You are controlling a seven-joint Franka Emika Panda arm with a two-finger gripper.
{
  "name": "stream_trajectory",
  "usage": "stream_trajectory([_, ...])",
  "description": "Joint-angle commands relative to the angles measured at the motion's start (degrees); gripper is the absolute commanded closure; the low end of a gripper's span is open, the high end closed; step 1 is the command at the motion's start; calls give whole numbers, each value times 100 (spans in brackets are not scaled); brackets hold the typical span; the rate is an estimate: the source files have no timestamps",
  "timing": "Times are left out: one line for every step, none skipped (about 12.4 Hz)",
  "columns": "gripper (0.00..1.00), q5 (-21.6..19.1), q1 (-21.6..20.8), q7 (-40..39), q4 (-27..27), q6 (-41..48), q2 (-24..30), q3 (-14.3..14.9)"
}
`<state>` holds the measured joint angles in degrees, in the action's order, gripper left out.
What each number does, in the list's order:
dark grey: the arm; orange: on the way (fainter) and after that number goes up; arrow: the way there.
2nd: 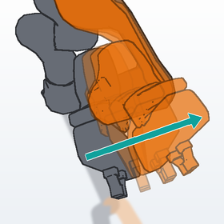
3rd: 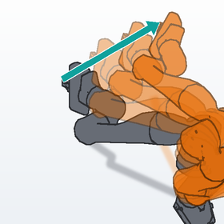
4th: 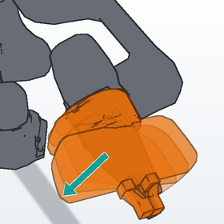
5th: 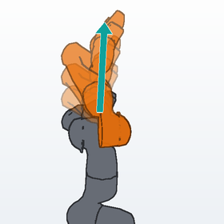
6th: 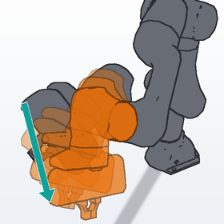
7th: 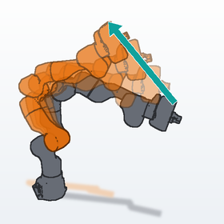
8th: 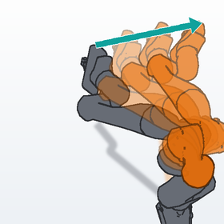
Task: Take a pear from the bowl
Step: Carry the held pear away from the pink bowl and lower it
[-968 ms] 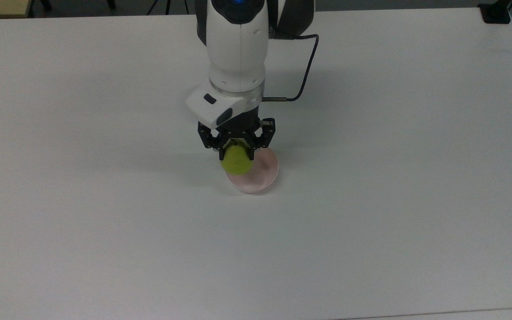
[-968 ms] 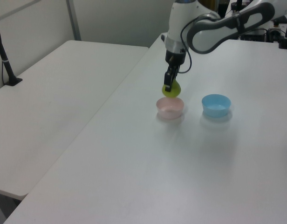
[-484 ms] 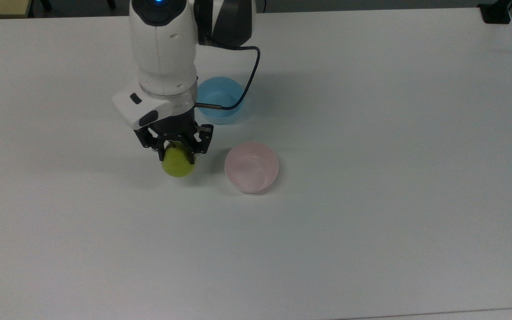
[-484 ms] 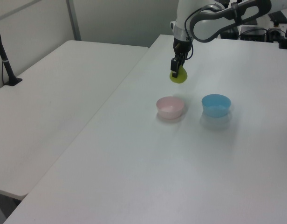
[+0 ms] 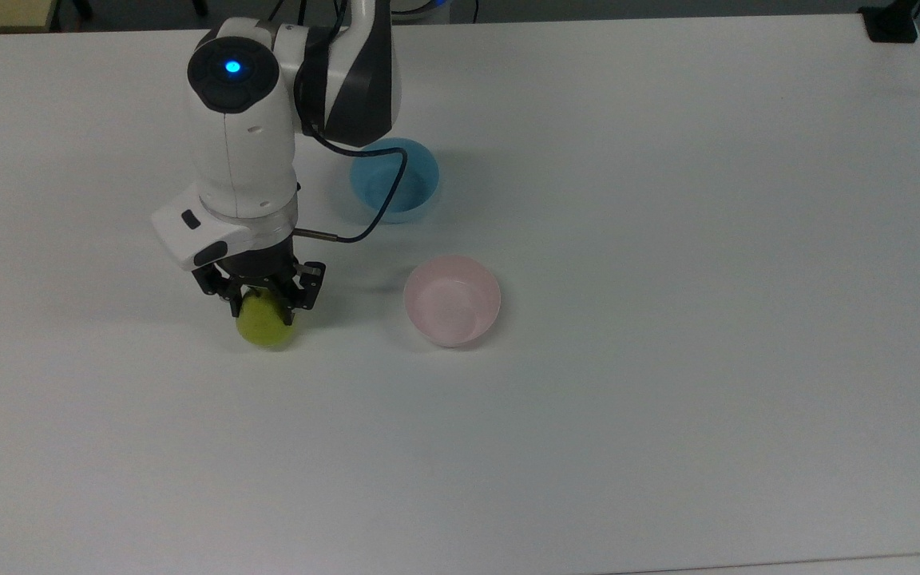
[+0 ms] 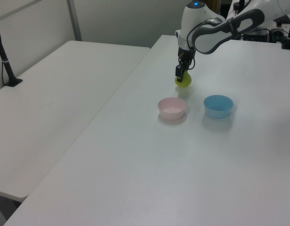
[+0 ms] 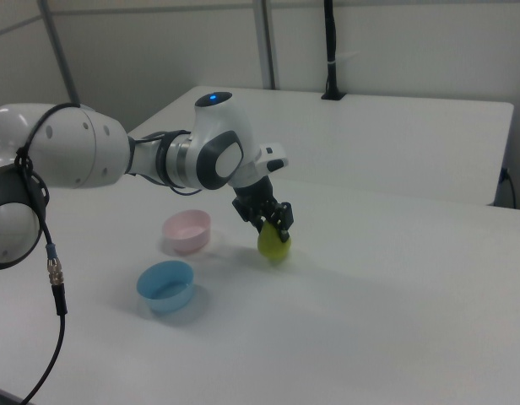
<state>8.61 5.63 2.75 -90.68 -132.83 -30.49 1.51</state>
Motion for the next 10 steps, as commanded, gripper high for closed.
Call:
stream_trajectory([44, 168, 8, -64, -99, -85, 34, -11])
stream_trajectory([10, 168, -1, -55, -108, -76, 43, -2])
stream_trajectory([0, 176, -1, -55, -116, -50, 69, -2])
stream_trajectory([0, 168, -9, -46, -117, 2, 139, -2])
stream_trajectory([0, 168, -18, -37, -117, 90, 244, -2])
stream_trajectory([0, 168, -44, -20, -117, 299, 410, -2])
stream_trajectory([0, 168, -79, -11, -108, 484, 542, -2])
stream_trajectory([0, 168, -106, -2, -108, 669, 692, -11])
stream_trajectory([0, 159, -184, -2, -99, 862, 806, -19])
stream_trajectory([0, 150, -298, 7, -90, 1090, 938, -28])
